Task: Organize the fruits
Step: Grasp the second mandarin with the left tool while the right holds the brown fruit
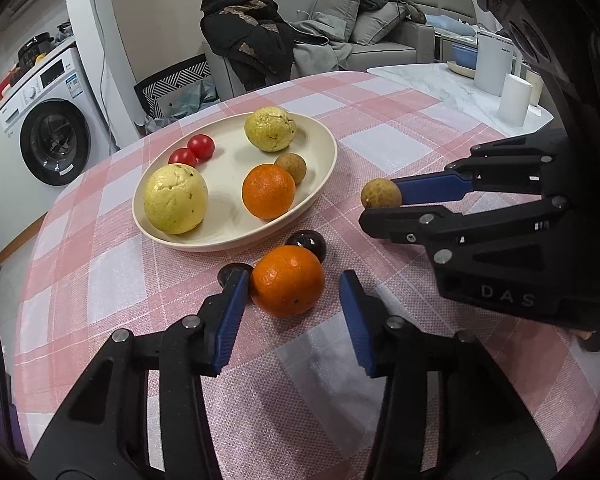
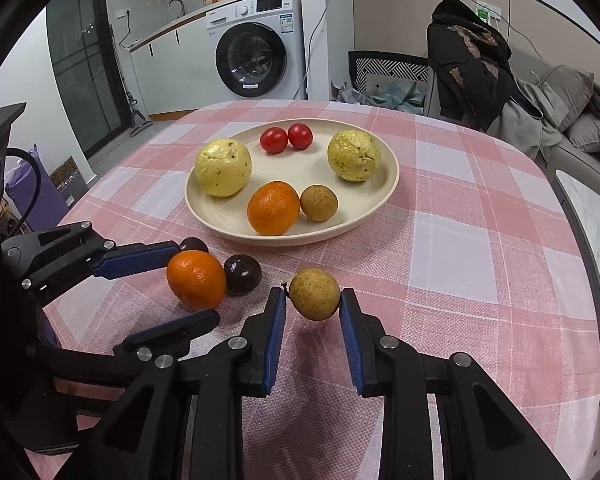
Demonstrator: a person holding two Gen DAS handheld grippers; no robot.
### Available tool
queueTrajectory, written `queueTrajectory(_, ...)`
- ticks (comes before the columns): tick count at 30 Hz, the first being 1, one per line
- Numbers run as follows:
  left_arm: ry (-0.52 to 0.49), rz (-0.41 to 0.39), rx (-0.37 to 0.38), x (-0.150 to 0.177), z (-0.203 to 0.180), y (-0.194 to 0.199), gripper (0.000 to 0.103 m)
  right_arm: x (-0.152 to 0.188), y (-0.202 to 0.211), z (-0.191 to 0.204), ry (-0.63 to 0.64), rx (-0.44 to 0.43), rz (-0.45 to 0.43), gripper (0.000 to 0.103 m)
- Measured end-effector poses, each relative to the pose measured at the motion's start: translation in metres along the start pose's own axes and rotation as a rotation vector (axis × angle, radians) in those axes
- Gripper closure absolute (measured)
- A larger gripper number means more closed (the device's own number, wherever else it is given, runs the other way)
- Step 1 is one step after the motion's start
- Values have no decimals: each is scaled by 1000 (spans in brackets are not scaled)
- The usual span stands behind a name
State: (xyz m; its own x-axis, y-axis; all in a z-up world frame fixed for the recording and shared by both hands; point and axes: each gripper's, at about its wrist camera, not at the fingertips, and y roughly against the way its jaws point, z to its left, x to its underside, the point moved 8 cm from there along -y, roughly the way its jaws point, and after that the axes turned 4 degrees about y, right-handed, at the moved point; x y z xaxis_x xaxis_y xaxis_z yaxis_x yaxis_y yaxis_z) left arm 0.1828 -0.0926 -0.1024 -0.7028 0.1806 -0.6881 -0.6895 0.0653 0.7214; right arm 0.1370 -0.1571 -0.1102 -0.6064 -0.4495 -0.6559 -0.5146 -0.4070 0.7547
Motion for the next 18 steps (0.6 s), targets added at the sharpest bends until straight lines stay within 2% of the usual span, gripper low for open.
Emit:
queueTrajectory(6,11,2,-5,-1,4,-1,67,0,-1,0,-2,-2,2,75)
queueTrajectory(18,33,-26,11,0,7,6,68,-1,2,0,-5,-4,-7,75)
